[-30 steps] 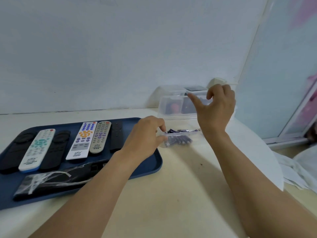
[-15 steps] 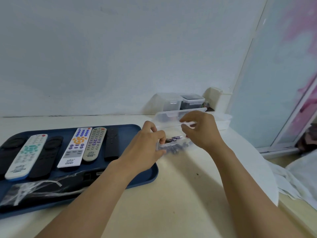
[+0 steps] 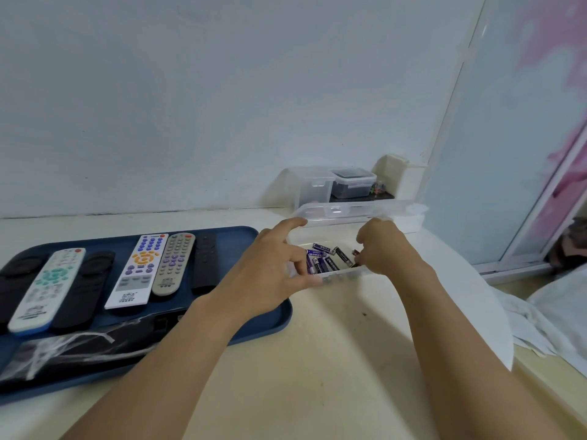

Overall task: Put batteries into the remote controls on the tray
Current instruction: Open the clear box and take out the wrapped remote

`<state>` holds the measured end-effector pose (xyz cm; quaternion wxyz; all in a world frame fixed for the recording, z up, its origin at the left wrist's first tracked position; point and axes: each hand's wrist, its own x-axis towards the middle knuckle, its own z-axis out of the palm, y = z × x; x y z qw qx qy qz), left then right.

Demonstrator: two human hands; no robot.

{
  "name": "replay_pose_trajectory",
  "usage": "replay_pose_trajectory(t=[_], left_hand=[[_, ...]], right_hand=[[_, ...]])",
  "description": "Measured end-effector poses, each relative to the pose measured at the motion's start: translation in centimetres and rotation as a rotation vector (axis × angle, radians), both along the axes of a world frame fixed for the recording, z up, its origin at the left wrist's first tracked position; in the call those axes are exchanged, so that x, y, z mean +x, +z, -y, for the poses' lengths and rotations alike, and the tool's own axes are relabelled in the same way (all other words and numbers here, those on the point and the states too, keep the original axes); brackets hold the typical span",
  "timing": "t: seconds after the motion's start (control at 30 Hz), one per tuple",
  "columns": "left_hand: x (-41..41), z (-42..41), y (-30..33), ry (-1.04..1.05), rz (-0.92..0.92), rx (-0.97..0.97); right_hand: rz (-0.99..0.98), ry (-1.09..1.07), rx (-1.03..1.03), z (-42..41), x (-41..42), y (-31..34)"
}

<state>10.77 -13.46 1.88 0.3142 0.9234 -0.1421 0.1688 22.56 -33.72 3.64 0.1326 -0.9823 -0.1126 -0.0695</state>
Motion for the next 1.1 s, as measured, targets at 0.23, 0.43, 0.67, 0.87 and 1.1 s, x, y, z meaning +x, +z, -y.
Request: replay_pose_trajectory(t=[0.23,0.43,0.67,0.87,1.1], left_hand=[[0.2,-0.2,-0.6,0.045,0.029,-0.104],[-0.1,-0.1,-0.4,0.010,0.050,-0.026],[-0.6,0.0,-0.8,-0.062,0.070,0.047],[-0.6,-0.4,-0.4,-0.066,0.028,0.031],[-0.4,-0.5,-0.8,-0.048,0.033,-0.020]], right_hand=[[0.042,-0.027,0.330,2.4,-0.5,1.3],[-0.044,0.042,0.167,2.8,-1.7,1.8],[-0.071,0.031,-0.132,1.3,-2.0,1.4],[-0.025,0.047,-0.190,0.8,-1.6,0.6],[-0.054,0.304,0.176,0.3,-2.9,1.9]])
